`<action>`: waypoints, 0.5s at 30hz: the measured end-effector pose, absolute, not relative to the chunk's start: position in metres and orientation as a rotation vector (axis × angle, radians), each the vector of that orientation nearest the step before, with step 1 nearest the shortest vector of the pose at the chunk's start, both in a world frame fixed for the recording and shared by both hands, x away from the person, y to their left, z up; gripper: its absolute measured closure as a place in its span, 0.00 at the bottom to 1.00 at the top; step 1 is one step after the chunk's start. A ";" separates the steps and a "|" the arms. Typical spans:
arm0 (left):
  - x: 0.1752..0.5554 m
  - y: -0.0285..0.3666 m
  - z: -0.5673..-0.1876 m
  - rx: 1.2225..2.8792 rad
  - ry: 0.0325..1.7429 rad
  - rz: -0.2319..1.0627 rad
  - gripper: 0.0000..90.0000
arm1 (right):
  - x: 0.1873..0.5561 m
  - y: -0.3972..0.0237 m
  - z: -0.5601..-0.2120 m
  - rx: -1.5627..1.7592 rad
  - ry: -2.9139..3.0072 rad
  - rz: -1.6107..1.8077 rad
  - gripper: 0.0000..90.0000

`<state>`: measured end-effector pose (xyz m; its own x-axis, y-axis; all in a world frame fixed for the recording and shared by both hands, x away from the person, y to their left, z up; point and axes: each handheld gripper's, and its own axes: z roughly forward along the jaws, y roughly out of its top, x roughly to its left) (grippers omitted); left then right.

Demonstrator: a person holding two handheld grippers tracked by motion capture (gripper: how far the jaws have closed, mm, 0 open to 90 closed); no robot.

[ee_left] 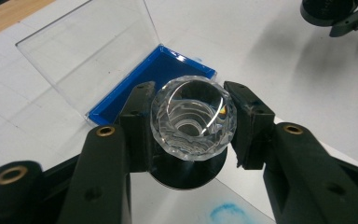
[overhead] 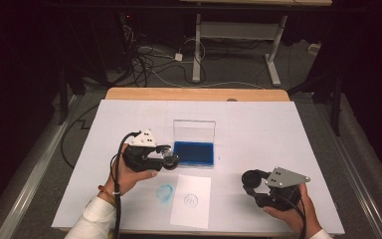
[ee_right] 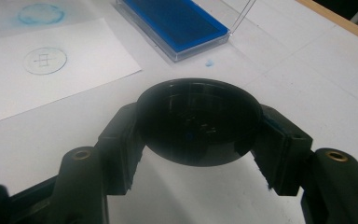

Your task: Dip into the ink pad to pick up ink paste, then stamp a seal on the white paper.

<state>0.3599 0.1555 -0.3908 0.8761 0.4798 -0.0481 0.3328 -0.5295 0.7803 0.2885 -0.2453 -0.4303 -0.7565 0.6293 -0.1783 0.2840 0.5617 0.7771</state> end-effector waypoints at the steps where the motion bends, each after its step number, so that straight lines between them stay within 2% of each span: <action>1: 0.359 0.156 -0.390 2.176 0.581 0.216 0.61 | 0.288 -0.245 -0.431 0.737 2.358 1.060 0.43; 15: 0.347 0.154 -0.386 2.179 0.551 0.206 0.61 | 0.283 -0.240 -0.429 0.707 2.363 1.067 0.43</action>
